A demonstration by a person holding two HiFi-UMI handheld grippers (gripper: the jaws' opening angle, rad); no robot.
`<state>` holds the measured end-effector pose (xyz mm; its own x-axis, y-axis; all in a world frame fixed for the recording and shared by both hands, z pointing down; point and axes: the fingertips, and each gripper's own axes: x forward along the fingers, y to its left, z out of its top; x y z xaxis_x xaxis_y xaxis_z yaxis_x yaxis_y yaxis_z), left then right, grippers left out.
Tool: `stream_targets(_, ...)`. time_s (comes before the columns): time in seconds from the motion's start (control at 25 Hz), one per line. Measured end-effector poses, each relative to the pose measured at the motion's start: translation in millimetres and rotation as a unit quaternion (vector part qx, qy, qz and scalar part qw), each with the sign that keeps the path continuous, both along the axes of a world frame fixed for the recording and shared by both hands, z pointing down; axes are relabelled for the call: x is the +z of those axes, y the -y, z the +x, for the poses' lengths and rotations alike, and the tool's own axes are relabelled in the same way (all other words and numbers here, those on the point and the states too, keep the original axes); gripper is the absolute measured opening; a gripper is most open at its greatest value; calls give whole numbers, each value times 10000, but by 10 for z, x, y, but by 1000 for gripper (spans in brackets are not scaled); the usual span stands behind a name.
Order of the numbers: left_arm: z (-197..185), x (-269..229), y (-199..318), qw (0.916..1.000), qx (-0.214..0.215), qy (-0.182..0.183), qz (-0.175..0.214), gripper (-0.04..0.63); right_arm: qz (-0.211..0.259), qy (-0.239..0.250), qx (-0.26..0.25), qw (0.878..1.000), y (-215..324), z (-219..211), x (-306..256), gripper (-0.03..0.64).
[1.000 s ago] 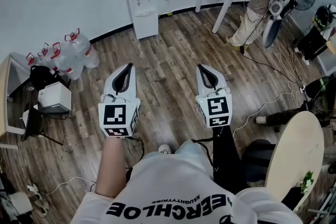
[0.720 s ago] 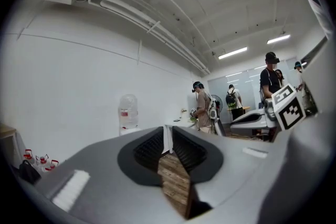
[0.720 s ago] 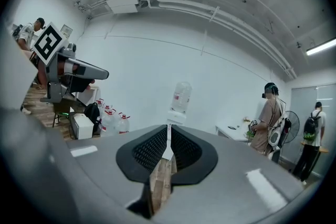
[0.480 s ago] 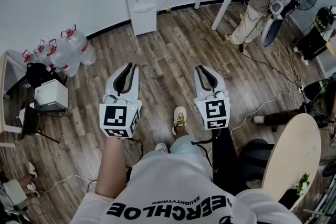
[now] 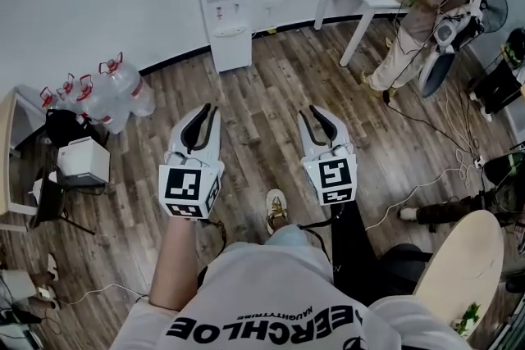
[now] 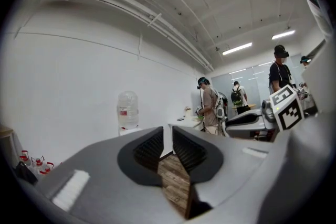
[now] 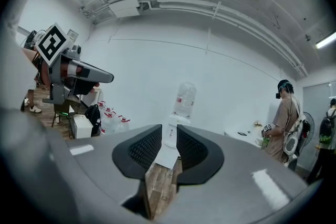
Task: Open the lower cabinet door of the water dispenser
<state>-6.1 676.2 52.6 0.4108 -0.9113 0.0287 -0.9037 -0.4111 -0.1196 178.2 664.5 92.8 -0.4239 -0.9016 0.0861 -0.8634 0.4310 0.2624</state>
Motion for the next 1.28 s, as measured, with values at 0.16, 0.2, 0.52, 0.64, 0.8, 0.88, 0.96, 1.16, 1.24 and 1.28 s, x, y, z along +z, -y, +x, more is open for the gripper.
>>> stream_targets(0.16, 47, -68, 448, 10000, -88, 5, -20, 57, 14, 70, -100, 9999, 518, 64, -71, 69)
stream_targets(0.2, 68, -71, 552, 9999, -106, 24, -33, 57, 16, 100, -127, 9999, 640, 84, -83, 69)
stream_targets(0.52, 209, -13, 1265, 9991, -364, 71, -189, 57, -123, 169, -360, 9991, 1445, 234, -30, 69)
stream_targets(0.64, 279, -10, 1463, 9988, -422, 103, -203, 57, -169, 192, -404, 9989, 1677, 300, -24, 69)
stream_targets(0.8, 393, -14, 1706, 9983, -501, 214, -187, 57, -104, 242, -504, 9984, 1959, 372, -66, 69)
stream_targets(0.88, 449, -13, 1811, 9983, -517, 180, -197, 57, -90, 245, -527, 9983, 2079, 416, -71, 69)
stream_targets(0.96, 490, -21, 1907, 9983, -525, 160, -192, 57, -82, 250, -535, 9982, 2183, 460, -76, 69)
stream_targets(1.16, 551, -31, 2112, 9983, -537, 134, -173, 57, -115, 290, -531, 9981, 2376, 553, -68, 69)
stream_targets(1.24, 568, -13, 2163, 9983, -543, 112, -172, 57, -99, 314, -540, 9980, 2437, 566, -68, 69)
stream_targets(1.28, 580, 0, 2183, 9983, -546, 107, -173, 57, -85, 321, -548, 9979, 2465, 571, -70, 69)
